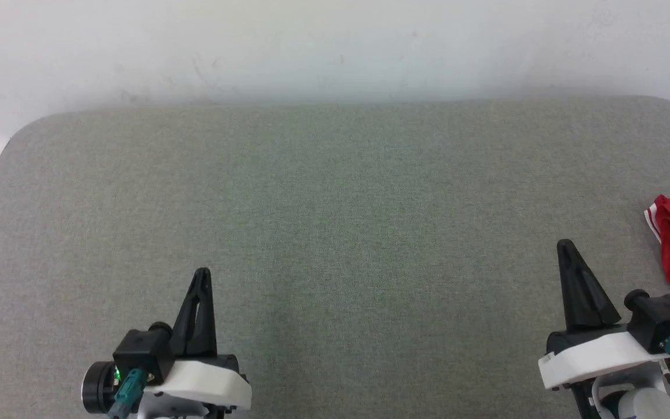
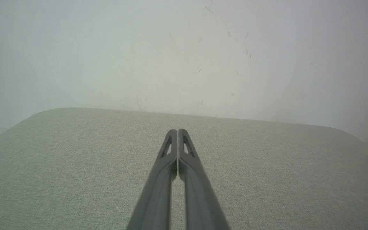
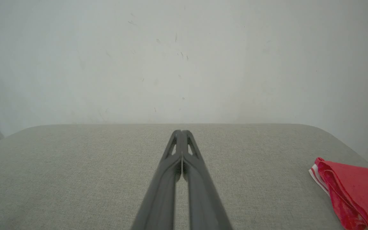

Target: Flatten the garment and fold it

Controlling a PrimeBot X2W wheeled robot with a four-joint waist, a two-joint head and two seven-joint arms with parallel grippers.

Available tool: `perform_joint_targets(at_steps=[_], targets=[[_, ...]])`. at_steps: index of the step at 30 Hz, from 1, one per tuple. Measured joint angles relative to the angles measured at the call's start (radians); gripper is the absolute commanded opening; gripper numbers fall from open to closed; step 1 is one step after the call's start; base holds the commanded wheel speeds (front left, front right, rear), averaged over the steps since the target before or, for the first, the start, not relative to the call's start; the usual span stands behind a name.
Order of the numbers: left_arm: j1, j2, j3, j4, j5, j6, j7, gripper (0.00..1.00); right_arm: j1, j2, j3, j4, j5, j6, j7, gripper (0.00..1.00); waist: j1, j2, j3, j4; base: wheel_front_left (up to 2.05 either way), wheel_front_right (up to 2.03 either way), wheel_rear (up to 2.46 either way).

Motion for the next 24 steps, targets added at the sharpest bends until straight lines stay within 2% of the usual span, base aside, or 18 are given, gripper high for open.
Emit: perform_joint_targets(at_steps=[24], targets=[[0.0,0.0,0.016,-0.011,0.034,-0.003,0.049,0.0,0.0,0.0,0.005,-0.016,-0.025,0.0,0.05,0.0,0.0,0.0,-0.006,-0.004,0.0,0.0,0.0]])
